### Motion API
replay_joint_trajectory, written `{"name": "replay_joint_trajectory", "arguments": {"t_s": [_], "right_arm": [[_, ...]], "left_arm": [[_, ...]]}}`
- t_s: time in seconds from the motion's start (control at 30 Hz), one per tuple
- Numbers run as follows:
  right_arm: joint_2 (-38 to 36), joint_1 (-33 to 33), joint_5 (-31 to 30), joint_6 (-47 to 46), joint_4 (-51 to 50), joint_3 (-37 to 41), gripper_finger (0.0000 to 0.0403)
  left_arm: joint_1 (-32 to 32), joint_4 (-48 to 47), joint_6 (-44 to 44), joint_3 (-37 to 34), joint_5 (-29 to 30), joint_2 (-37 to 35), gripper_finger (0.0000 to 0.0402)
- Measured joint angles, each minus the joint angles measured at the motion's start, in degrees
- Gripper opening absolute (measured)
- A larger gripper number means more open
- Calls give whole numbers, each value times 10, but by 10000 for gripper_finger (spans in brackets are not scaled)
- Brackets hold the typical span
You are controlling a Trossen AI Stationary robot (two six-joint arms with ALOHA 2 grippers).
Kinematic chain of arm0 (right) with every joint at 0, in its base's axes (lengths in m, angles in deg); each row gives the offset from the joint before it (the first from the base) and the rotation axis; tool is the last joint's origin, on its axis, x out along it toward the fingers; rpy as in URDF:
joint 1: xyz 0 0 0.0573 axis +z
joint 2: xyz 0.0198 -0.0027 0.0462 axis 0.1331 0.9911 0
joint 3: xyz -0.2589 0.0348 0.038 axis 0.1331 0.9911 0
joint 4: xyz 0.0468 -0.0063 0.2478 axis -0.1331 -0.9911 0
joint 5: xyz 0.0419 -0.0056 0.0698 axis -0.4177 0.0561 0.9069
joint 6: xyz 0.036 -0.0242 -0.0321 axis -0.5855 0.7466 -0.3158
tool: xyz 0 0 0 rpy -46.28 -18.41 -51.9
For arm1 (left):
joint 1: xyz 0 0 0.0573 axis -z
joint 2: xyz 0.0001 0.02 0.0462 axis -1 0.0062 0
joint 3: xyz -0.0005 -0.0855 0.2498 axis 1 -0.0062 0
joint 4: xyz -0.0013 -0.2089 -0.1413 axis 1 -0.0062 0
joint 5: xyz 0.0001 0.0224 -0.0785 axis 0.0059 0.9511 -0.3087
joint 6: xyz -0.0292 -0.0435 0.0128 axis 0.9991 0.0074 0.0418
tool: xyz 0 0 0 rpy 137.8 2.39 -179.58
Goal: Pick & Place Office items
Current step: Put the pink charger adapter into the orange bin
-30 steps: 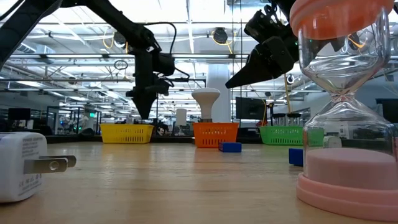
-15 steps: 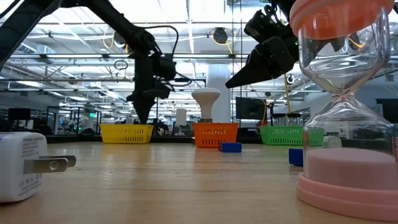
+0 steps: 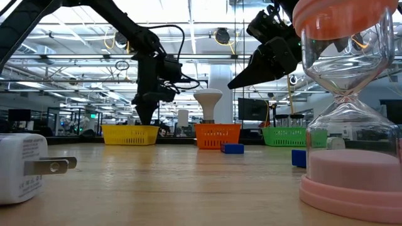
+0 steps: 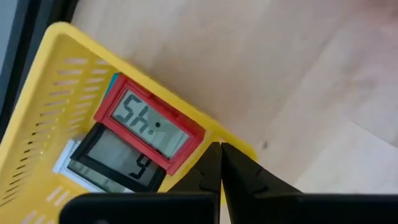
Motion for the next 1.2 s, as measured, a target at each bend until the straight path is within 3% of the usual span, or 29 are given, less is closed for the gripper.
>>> {"name": "replay_joint_trajectory", "arguments": {"t_s": [0.23, 0.37, 0.53, 0.67, 0.77, 0.87, 1.0, 1.2], "right_arm": [[0, 0, 0, -14, -6, 0, 84], [0, 1, 0, -33, -18, 0, 84], [0, 12, -1, -38, -20, 0, 84], [0, 18, -3, -74, -21, 0, 84], [2, 27, -7, -103, -31, 0, 84], [7, 45, -52, -125, -50, 0, 84], [7, 66, -108, -181, -110, -10, 84], [7, 95, -110, -365, -319, -69, 84]], "left_arm": [[26, 3, -28, 0, 4, -52, 8], [43, 61, -34, -40, -1, -118, 2], [68, 222, -26, -192, -37, -237, 12], [101, 427, 1, -359, -63, -336, 11], [131, 575, 28, -469, -84, -378, 3], [159, 710, 37, -552, -100, -394, 6], [188, 820, 34, -617, -100, -393, 24], [211, 863, 36, -634, -100, -392, 41]]}}
